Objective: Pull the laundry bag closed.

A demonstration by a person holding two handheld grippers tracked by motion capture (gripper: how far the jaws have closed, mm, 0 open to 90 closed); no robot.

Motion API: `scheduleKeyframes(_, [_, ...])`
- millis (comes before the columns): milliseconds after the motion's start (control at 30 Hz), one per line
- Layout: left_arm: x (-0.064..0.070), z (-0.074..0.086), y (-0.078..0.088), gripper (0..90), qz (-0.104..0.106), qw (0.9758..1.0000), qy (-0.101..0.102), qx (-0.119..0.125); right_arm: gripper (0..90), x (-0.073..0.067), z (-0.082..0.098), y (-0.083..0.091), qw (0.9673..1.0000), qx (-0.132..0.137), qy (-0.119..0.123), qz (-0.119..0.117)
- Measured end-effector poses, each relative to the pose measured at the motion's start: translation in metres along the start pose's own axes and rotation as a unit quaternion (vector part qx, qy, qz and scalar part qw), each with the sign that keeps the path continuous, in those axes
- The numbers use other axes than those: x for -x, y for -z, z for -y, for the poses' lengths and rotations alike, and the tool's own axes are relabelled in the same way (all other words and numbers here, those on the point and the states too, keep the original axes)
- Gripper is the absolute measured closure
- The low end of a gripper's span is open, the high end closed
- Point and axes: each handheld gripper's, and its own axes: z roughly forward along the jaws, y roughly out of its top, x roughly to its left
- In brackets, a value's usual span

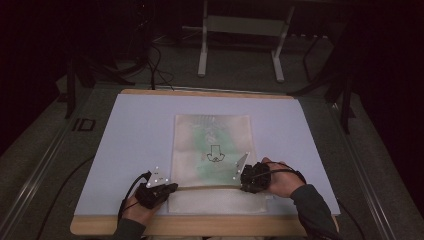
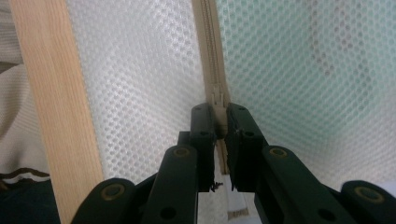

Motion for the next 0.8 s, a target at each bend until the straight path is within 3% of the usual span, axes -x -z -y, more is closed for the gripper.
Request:
scheduleKeyframes(367, [0.000,0.000,0.000,89.5,0.000,1.0000,0.000,0.000,82.2,0.001,0.005,0.001,1.0000,-0.001,-0.004,0.002])
scheduleKeyframes(800, [0.000,0.000,0.000,89.5,0.001,1.0000,0.001,0.001,82.2,0.005,0.026,0.006,0.9997,-0.004,-0.025,0.007])
